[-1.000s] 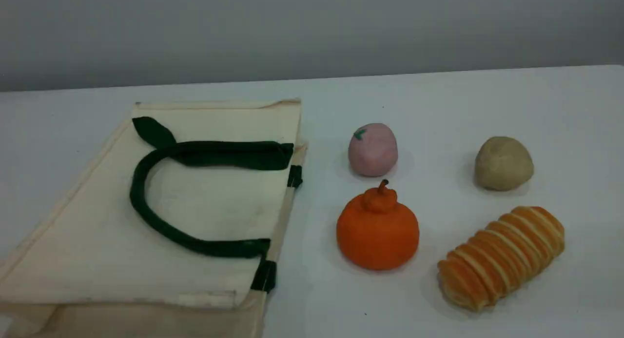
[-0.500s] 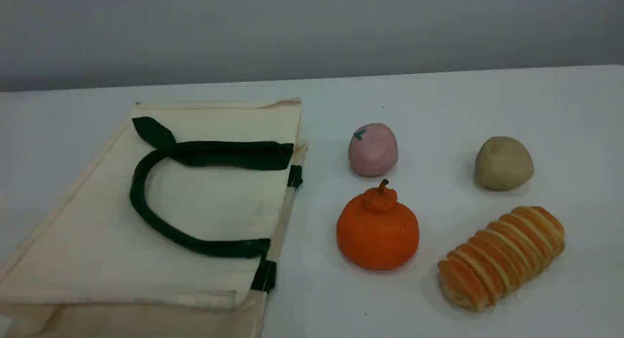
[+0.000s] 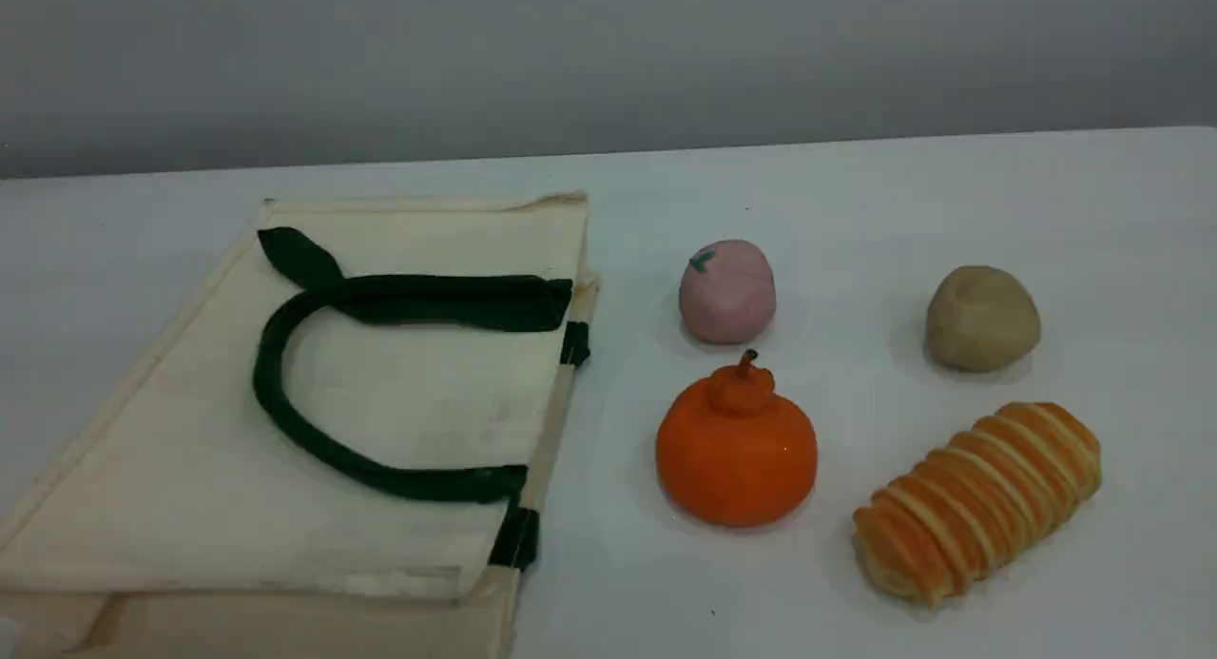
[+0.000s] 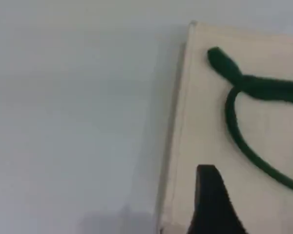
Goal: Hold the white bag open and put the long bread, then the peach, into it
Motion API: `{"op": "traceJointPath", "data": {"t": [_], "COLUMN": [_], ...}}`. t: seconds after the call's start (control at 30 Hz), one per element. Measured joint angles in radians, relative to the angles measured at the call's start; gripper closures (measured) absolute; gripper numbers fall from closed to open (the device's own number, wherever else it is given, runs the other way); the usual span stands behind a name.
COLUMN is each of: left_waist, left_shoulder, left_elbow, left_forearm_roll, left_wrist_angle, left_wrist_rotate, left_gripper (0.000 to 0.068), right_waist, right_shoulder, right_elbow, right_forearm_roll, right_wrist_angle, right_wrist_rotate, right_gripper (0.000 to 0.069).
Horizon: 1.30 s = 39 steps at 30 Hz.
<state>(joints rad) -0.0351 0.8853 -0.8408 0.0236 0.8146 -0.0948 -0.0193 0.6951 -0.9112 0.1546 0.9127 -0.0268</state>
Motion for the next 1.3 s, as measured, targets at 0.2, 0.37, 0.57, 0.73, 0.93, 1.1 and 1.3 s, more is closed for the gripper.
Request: {"op": "traceJointPath", "data": {"t": [0.2, 0.37, 0.57, 0.73, 0.93, 1.1, 1.3], "left_waist": [0.001, 0.001, 0.001, 0.001, 0.001, 0.001, -0.043], "left_shoulder": [0.24, 0.417, 0.575, 0.676, 0.781, 0.864, 0.938], "left_elbow": [-0.068, -0.127, -0.193, -0.21, -0.21, -0.21, -0.216], "left_forearm_roll": [0.005, 0.005, 0.004, -0.001, -0.041, -0.088, -0.088], "left_wrist_angle": [-0.005, -0.023, -0.071, -0.103, -0.165, -0.198, -0.237], "left_wrist_rotate": [0.008, 0.008, 0.008, 0.008, 0.007, 0.007, 0.008], "left_gripper": [0.0304, 0.0304, 0.0304, 0.0304, 0.0304, 0.0304, 0.0304], "right_waist": [0.0, 0.0, 0.0, 0.0, 0.0, 0.0, 0.0], "right_shoulder": [0.209, 0.355, 0.466, 0.52, 0.561, 0.574, 0.575], "right_elbow": [-0.075, -0.106, -0.116, -0.116, -0.116, -0.116, -0.116], "right_forearm_roll": [0.0, 0.0, 0.0, 0.0, 0.0, 0.0, 0.0], "right_wrist_angle": [-0.001, -0.027, -0.073, -0.099, -0.128, -0.14, -0.149], "right_wrist_rotate": [-0.002, -0.004, -0.004, -0.004, -0.004, -0.004, -0.003], "right_gripper": [0.0139, 0.0139, 0.0139, 0.0139, 0.0139, 0.0139, 0.0139]}}
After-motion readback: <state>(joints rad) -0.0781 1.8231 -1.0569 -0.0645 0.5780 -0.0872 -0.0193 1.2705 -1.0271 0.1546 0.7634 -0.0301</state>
